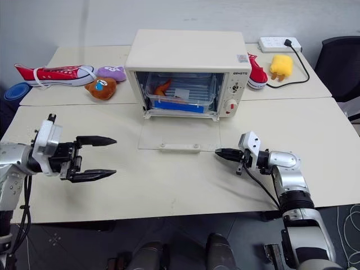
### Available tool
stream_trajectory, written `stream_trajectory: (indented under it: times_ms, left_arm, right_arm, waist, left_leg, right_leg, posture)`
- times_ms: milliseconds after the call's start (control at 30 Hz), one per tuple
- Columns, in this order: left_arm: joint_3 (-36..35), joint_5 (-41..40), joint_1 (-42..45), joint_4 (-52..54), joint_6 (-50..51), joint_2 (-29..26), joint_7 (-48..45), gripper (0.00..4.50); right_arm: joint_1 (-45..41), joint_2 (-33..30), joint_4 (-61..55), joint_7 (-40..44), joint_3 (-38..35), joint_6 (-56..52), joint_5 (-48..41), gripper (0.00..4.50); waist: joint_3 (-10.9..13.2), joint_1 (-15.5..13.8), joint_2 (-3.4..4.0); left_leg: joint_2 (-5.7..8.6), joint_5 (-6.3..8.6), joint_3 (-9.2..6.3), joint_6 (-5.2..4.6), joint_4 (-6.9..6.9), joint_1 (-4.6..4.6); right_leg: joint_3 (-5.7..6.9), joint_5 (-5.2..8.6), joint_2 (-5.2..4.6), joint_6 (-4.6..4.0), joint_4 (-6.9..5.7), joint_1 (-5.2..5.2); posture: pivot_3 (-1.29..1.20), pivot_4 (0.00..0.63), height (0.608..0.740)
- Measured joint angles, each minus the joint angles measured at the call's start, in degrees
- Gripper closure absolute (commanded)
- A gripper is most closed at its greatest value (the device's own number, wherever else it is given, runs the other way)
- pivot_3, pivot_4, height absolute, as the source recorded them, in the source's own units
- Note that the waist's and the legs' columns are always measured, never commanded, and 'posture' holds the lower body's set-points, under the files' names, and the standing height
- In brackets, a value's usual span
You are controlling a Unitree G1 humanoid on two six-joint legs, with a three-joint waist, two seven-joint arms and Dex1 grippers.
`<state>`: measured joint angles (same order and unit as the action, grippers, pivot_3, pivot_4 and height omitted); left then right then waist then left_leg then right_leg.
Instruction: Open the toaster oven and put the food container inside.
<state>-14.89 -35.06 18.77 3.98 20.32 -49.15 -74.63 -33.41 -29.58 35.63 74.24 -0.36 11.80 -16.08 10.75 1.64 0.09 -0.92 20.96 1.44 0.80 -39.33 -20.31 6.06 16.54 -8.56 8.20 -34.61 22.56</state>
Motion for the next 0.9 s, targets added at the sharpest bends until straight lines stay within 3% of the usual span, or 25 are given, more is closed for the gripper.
stream_trajectory:
  times_ms: [333,533,667,900]
  left_arm:
    - [-12.6,-8.8,-1.7,-0.3,8.7,10.8,21.4,0.02]
    - [-14.3,-8.7,-2.9,-0.3,8.3,11.8,26.0,0.02]
    - [-11.7,-1.9,-6.5,-1.1,4.1,7.0,24.4,0.00]
    - [-6.6,8.4,-15.5,-2.6,-8.2,5.7,19.9,0.00]
  right_arm:
    - [-1.0,4.1,-15.0,-10.1,-9.2,-10.9,-12.4,4.50]
    - [-5.8,5.1,-19.3,-14.6,-10.1,-16.4,-16.0,4.50]
    - [-1.8,-1.9,-21.3,-9.8,-7.8,-17.2,-13.3,3.63]
    - [14.2,-6.5,-24.4,-1.2,-4.3,-8.8,-7.0,1.22]
  waist:
    - [0.0,0.1,0.05]
    - [0.0,-0.3,0.05]
    - [0.0,-0.5,0.05]
    - [0.0,-0.2,0.05]
  left_leg:
    - [-0.04,0.00,-0.04,0.01,0.02,0.02]
    - [0.01,0.00,-0.07,0.01,0.01,0.00]
    - [0.04,0.01,-0.05,-0.01,0.12,-0.01]
    - [0.01,0.01,0.12,-0.01,0.15,0.03]
  right_leg:
    - [0.00,0.00,0.00,0.00,-0.05,0.03]
    - [0.00,0.00,-0.02,0.00,-0.06,0.02]
    - [0.02,0.00,-0.01,0.00,0.05,0.02]
    - [-0.04,0.00,0.00,0.00,0.10,0.03]
  posture:
    - [0.00,0.150,0.740]
    - [0.00,0.150,0.740]
    - [0.00,0.150,0.740]
    - [0.00,0.150,0.740]
